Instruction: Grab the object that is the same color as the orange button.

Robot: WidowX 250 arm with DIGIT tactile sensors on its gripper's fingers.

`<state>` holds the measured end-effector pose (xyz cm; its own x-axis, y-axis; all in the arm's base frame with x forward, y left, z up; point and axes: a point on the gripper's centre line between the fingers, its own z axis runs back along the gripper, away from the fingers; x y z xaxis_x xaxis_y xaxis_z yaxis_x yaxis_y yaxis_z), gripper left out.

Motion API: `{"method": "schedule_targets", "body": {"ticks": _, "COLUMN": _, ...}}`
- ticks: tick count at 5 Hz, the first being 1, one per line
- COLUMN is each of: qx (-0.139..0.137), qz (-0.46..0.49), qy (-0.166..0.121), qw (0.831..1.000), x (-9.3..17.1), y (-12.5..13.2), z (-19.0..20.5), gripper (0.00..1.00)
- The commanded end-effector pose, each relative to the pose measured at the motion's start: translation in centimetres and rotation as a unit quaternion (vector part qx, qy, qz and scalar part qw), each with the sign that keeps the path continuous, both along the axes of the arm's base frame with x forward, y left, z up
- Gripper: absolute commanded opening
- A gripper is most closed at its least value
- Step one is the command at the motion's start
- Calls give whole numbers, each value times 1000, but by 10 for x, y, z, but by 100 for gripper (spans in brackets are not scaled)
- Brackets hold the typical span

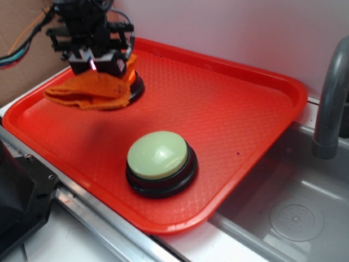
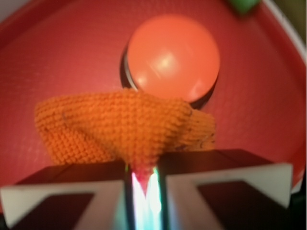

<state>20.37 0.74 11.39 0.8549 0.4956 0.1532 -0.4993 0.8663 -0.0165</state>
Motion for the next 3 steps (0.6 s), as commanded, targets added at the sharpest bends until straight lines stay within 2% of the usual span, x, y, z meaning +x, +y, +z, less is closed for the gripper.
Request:
{"method": "schedule_targets", "body": {"ticks": 1, "qx": 31, "qz": -143, "qy": -36, "qw": 989, "x": -2, "y": 5, "z": 65, "gripper": 0}}
{"method": "schedule_targets", "body": {"ticks": 2, "qx": 33, "qz": -173, "qy": -48, "qw": 983, "x": -8, "y": 6, "z": 80, "gripper": 0}}
{"method": "schedule_targets", "body": {"ticks": 3, "qx": 19, "qz": -163, "qy": -42, "qw": 986, "x": -16, "y": 13, "z": 87, "gripper": 0}}
